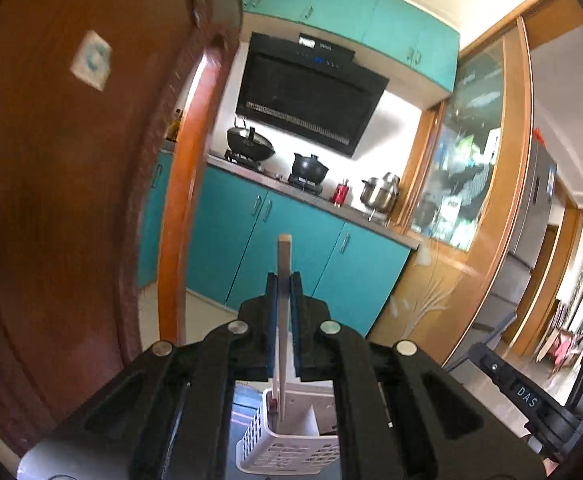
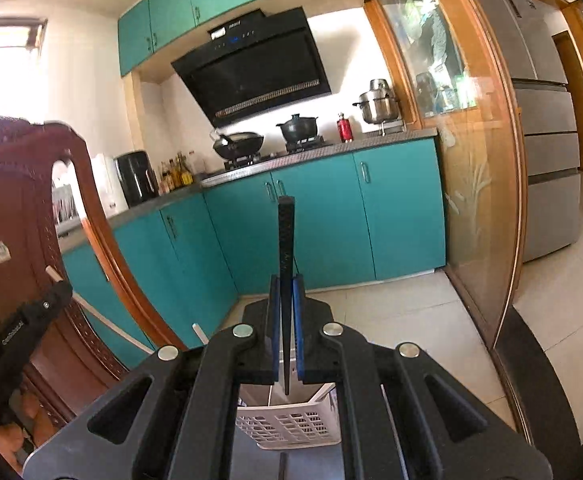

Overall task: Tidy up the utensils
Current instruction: 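Carry both chopsticks over the white caddy and open both tools, then move both tools back down to the remaining chopsticks on the cloth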

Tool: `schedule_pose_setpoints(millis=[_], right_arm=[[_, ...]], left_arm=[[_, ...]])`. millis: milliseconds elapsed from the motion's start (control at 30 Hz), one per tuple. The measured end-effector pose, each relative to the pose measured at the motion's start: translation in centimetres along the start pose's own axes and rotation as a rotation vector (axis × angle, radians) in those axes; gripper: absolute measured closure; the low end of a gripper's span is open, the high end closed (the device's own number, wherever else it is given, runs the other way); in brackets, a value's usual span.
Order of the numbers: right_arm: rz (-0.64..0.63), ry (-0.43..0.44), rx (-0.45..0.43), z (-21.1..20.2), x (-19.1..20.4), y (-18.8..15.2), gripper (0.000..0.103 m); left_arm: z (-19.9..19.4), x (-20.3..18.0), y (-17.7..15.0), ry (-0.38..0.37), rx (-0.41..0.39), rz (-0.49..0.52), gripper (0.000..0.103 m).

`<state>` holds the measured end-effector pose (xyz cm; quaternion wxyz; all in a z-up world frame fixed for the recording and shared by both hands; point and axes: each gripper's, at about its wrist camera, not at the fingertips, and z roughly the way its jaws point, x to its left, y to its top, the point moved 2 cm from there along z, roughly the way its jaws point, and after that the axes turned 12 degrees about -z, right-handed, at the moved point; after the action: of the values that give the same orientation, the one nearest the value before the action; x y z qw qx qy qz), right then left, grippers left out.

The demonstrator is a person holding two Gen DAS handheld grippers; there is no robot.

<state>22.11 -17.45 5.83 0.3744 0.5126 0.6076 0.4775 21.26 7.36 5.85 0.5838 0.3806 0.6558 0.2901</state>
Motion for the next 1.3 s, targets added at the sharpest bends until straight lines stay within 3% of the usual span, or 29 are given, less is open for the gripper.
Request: schedule_pose_setpoints(millis=[167, 433, 500, 533, 567, 733, 867, 933, 967, 1000, 1100, 1133, 1167, 1233, 1300], right_arm=[[-0.051, -0.012, 0.037, 1.9, 0.7, -1.2, 0.097], [-0.057, 0.016, 0.138, 3.6, 1.4, -2.7, 0.095], [-0.047, 0.014, 0.141, 3.4, 1.2, -2.9, 0.073], [-0.034, 0.017, 0.134, 3.1, 1.0, -2.8, 0.067], [-0.022, 0.019, 0.124, 2.8, 0.8, -2.7, 0.063], [-0.027, 0.067, 0.064, -1.0, 0.9, -1.4, 0.063], [-0.105, 0.182, 0.1, -3.0, 2.8, -1.3, 0.063], [-0.177, 0.265, 0.192, -2.3, 4.5, -2.5, 0.071], [-0.216, 0.283, 0.248, -1.4, 5.5, -3.6, 0.08], [-0.237, 0.282, 0.293, -0.6, 6.1, -4.7, 0.082], [-0.285, 0.288, 0.486, 3.3, 7.6, -10.4, 0.082], [-0.294, 0.276, 0.577, 5.4, 7.9, -13.9, 0.082], [-0.291, 0.248, 0.626, 6.7, 7.8, -15.6, 0.082], [-0.272, 0.16, 0.804, 10.6, 7.2, -20.8, 0.082], [-0.213, 0.18, 0.853, 12.1, 6.9, -22.7, 0.082]], left_arm=[[2.0, -0.9, -2.6, 0.052, 0.051, 0.073, 0.096], [3.5, -1.2, -4.1, 0.045, 0.145, 0.099, 0.096], [3.1, -1.0, -4.2, 0.035, 0.146, 0.085, 0.086], [2.9, -1.0, -4.2, 0.027, 0.146, 0.08, 0.083], [2.5, -0.9, -4.0, 0.018, 0.144, 0.075, 0.08], [0.4, -1.2, -3.4, -0.008, 0.107, 0.092, 0.076], [-1.7, -0.8, -3.1, 0.056, 0.001, 0.151, 0.071], [-2.4, -0.3, -2.8, 0.08, -0.034, 0.157, 0.068], [-2.5, -0.1, -2.7, 0.086, -0.036, 0.154, 0.067], [-2.7, 0.2, -2.6, 0.091, -0.032, 0.147, 0.066], [-2.8, 0.9, -2.7, 0.101, -0.013, 0.118, 0.064], [-2.8, 1.2, -2.8, 0.104, 0.0, 0.107, 0.064], [-2.7, 1.3, -3.0, 0.105, 0.012, 0.1, 0.064], [-2.6, 1.4, -3.3, 0.091, 0.038, 0.097, 0.064], [-2.7, 1.3, -3.7, 0.086, 0.043, 0.114, 0.06]])
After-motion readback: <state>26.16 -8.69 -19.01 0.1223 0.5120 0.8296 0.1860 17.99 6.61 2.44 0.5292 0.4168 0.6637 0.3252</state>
